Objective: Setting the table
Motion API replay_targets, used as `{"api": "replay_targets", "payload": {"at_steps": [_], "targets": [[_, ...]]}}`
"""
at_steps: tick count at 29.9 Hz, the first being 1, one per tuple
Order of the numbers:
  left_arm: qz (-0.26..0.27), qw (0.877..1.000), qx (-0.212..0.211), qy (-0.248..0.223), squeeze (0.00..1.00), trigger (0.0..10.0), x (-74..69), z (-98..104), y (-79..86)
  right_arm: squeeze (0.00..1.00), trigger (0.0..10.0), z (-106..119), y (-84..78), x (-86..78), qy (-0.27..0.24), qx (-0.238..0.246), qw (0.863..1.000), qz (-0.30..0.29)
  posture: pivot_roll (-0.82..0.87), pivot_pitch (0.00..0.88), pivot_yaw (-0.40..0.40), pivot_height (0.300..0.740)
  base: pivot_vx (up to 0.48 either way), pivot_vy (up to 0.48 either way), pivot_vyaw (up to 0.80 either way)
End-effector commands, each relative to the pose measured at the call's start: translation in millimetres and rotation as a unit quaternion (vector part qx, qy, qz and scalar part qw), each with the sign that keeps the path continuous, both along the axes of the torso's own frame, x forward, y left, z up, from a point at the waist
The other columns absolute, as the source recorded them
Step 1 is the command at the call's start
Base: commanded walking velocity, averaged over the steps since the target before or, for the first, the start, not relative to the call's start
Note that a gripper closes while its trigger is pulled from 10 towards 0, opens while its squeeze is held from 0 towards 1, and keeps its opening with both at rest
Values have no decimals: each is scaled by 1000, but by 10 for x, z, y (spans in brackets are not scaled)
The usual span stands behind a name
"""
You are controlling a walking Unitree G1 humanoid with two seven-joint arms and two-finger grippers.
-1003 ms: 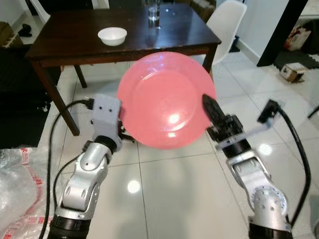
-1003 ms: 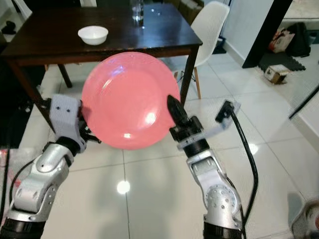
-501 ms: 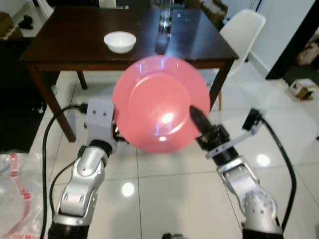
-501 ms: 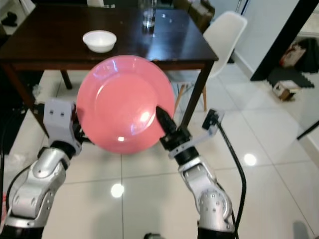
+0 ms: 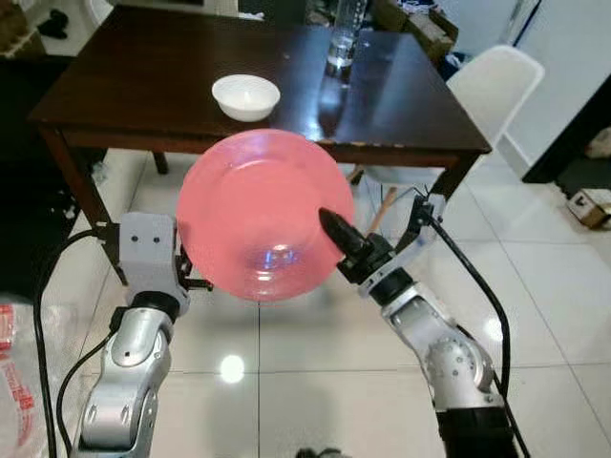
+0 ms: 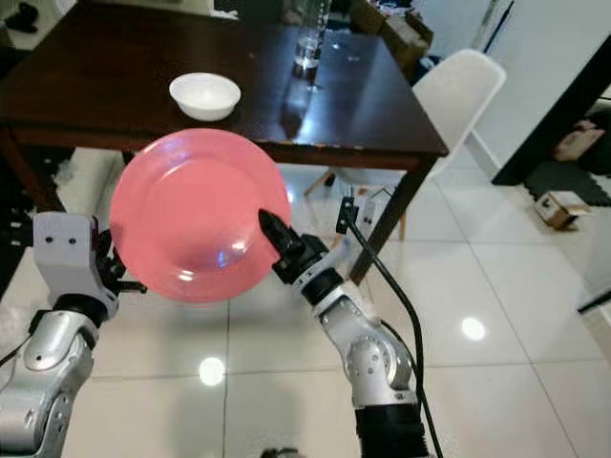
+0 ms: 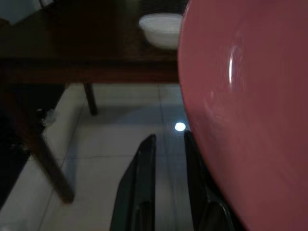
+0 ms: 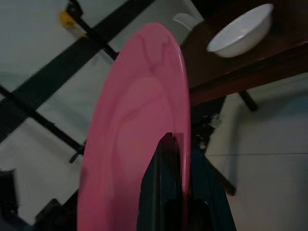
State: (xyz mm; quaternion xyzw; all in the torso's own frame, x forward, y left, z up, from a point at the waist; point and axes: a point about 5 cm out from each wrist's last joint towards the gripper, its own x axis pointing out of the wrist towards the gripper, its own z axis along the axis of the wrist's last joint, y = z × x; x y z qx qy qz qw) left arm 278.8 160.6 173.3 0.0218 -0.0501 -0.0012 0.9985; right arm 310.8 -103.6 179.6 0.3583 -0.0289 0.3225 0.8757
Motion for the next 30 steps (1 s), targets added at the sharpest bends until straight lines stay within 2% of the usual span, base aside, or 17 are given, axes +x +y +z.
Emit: {"api": "replay_targets", "payload": {"at_steps": [1, 6, 10, 13, 16, 21, 25, 27, 29, 30], "targets": [[-8, 1000, -1, -19, 0, 10000, 32, 72, -56, 0, 10000, 66, -34, -1, -12, 13, 1000, 9, 63, 45, -61, 740, 480, 0, 0], [-34, 998, 1, -45, 0, 10000, 131, 214, -163, 0, 10000, 205, -74, -36, -43, 49, 998, 21, 41, 18, -32, 740, 480, 0, 0], [-38, 998, 0, -52, 0, 10000, 165, 263, -170, 0, 10000, 246, -90, -47, -56, 57, 997, 21, 32, 7, -20, 740, 480, 0, 0], [-38, 998, 0, -55, 0, 10000, 190, 281, -152, 0, 10000, 289, -164, -63, -65, 64, 996, 9, 20, 0, -10, 740, 480, 0, 0], [-39, 998, 1, -55, 0, 10000, 208, 282, -140, 0, 10000, 286, -286, -78, -65, 62, 996, -14, 12, 0, -2, 740, 480, 0, 0], [-38, 998, 4, -58, 0, 10000, 233, 322, -72, 0, 10000, 224, -588, -143, -58, 59, 994, -72, -1, 0, 23, 740, 480, 0, 0], [-38, 997, 12, -60, 0, 10000, 246, 347, -24, 0, 10000, 219, -698, -180, -58, 62, 992, -92, -5, 0, 40, 740, 480, 0, 0], [-31, 998, 28, -55, 0, 10000, 279, 332, 57, 0, 10000, 245, -802, -216, -65, 72, 990, -107, -10, 0, 53, 740, 480, 0, 0], [-30, 998, 32, -54, 0, 10000, 284, 325, 74, 0, 10000, 249, -817, -222, -66, 74, 989, -108, -10, 0, 53, 740, 480, 0, 0], [-14, 998, 47, -40, 0, 10000, 277, 223, 185, 0, 10000, 247, -902, -219, -65, 90, 986, -123, -9, 0, 59, 740, 480, 0, 0]]}}
